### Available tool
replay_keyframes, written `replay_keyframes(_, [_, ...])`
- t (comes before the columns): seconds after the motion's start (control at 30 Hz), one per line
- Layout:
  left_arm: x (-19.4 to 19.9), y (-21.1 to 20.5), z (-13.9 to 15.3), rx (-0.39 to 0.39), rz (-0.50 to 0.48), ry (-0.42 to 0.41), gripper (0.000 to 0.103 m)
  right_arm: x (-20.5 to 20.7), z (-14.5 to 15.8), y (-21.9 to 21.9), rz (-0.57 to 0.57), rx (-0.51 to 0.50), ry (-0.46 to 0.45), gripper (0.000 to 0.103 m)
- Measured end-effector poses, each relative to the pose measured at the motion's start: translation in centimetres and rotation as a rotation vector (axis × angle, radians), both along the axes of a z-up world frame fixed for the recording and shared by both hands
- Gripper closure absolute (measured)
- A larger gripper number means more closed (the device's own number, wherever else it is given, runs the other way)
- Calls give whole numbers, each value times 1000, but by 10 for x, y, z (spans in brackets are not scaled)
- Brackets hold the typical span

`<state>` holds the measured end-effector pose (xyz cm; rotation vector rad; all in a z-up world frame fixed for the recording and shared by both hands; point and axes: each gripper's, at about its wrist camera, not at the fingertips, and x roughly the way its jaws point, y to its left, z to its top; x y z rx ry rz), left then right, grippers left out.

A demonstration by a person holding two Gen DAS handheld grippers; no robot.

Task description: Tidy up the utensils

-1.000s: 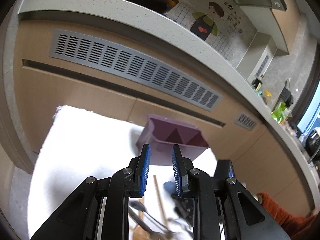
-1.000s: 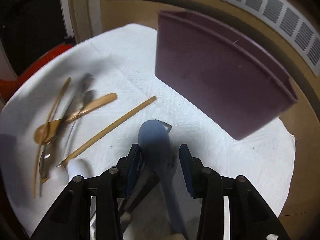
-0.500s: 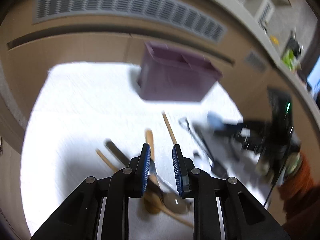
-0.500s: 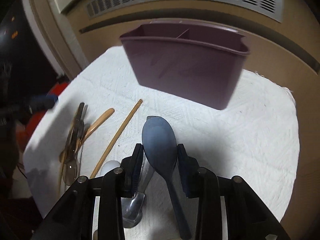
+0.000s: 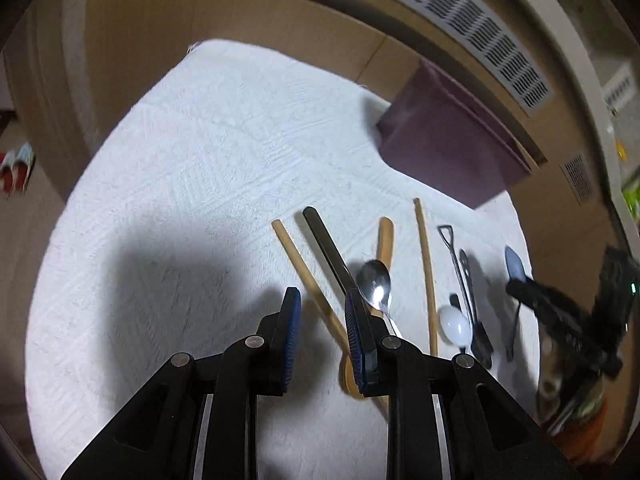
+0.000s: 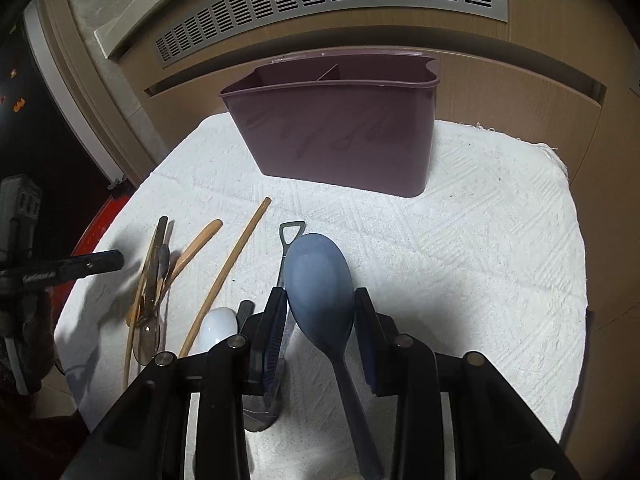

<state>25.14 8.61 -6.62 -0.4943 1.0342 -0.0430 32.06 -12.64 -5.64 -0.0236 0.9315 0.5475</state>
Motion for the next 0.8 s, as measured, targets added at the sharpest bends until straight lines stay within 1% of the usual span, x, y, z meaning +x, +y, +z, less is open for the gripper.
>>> replay_keyframes(0.1, [18, -13, -8, -6, -46, 12, 79, -4, 0, 3, 5, -18, -20, 72])
replay_keyframes(0.27, [48, -50, -16, 2, -197, -3, 79, -6, -3, 3, 0, -35, -29, 72])
replay_keyframes(0.33, [57, -65, -17, 48, -232, -12, 79, -5, -5, 1, -14, -46, -31, 72])
replay_keyframes(0.4, [60, -72, -16, 100, -240, -19, 79, -6, -7, -2, -26, -60, -36, 72])
replay_keyframes(0.53, [64, -76, -12, 216, -219, -24, 76, -6, -11, -7, -40, -64, -36, 72])
replay_keyframes(0.6, [68, -79, -14, 221, -230, -9, 75, -4, -13, -7, -47, -59, -36, 72])
replay_keyframes(0.73, [73, -95, -14, 310, -270, -18, 73, -2, -12, -5, -51, -41, -47, 72])
replay_keyframes(0.8, [79, -95, -15, 310, -274, -5, 72, -4, -10, -4, -50, -39, -59, 72])
